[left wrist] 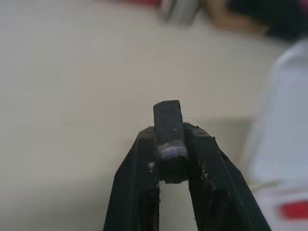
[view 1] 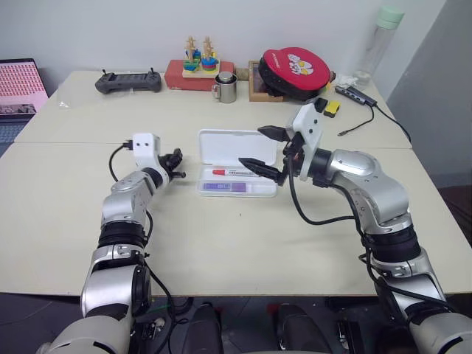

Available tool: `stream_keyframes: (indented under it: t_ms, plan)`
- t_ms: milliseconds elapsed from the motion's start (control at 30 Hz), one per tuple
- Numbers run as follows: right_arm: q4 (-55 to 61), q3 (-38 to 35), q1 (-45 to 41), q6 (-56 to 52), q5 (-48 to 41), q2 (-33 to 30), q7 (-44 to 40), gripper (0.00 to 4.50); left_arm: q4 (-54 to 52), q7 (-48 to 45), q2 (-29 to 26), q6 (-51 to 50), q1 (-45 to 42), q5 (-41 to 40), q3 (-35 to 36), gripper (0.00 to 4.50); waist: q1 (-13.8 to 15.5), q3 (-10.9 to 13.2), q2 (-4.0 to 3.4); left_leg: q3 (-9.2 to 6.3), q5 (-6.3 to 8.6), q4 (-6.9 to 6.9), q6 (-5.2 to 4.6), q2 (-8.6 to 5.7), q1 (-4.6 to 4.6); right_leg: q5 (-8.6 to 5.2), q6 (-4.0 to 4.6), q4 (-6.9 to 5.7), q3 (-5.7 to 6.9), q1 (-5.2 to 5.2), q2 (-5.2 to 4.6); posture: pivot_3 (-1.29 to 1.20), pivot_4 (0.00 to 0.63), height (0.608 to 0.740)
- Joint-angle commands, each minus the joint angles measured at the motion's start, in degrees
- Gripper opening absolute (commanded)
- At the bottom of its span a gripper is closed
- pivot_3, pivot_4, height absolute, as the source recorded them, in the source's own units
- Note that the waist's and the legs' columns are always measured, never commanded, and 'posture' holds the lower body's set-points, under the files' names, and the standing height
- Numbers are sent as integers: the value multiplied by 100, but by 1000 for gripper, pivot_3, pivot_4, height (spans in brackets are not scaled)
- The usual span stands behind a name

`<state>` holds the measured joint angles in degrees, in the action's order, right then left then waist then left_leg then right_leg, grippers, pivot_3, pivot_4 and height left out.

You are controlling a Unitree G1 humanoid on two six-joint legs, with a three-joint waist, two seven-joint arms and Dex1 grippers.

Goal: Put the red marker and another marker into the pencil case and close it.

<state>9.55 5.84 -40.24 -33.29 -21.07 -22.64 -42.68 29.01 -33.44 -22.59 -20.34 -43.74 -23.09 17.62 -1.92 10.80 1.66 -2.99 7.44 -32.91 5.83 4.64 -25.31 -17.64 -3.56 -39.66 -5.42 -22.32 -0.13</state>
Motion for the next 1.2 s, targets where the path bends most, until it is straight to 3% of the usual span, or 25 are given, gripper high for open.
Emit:
stream_keyframes:
  t_ms: [33,167,233,333,600,933,967,1000,1033,1200]
  plan:
    - [414,-365,101,-27,-262,-205,-109,4500,-1385,-1241,-101,-159,-159,-737,-281,465,10,0,-1,0,0,0,0,0,0,1,1,6,0,2,0,0,150,740]
    - [674,-599,349,-155,-361,-497,-79,4500,-2088,-2354,-216,-307,8,-611,-1345,465,14,-3,-6,5,4,6,5,-6,-5,2,-1,48,-1,19,-10,0,150,740]
    - [918,-668,644,-286,-389,-758,-113,4500,-2046,-2976,-362,110,89,68,-2266,465,13,-3,-6,5,5,6,4,-5,-5,3,-2,58,1,22,-9,0,150,740]
    - [1169,-583,909,-434,-342,-988,-78,4500,-1620,-3396,-498,729,58,734,-2955,465,6,-3,-6,6,6,7,3,-5,-5,2,-2,61,-1,20,-7,0,150,740]
    - [1819,-520,1353,-807,-322,-844,543,4500,697,-3488,59,2021,-850,1602,-3407,465,-103,-1,-9,5,6,-1,0,-4,-9,-6,-38,59,-9,12,-2,0,150,740]
    - [2124,-591,1633,-955,-324,-803,927,4500,1833,-3566,387,2827,-1191,2128,-3399,465,-75,-1,-9,-2,6,-2,0,-7,-41,5,-10,64,-3,-5,-3,0,150,740]
    - [2106,-596,1631,-945,-311,-803,956,4500,1920,-3527,398,2877,-1219,2179,-3382,812,-76,-1,-9,-2,6,-3,0,-7,-41,5,-11,64,-3,-4,-2,0,150,740]
    - [2096,-594,1630,-938,-302,-804,977,4500,1979,-3512,407,2909,-1236,2204,-3356,812,-76,-1,-9,-2,6,-3,0,-6,-41,5,-11,64,-3,-4,-2,0,150,740]
    - [2094,-589,1633,-933,-307,-811,982,4500,2004,-3537,414,2930,-1242,2205,-3332,1168,-77,-1,-9,-2,6,-3,0,-6,-40,5,-12,62,-3,-4,-2,0,150,740]
    - [2043,-580,1583,-910,-331,-832,970,4500,2082,-3640,438,2995,-1255,2218,-3269,2093,-78,-1,-9,-3,5,-5,0,-6,-41,7,-14,61,-2,-3,-3,0,150,740]
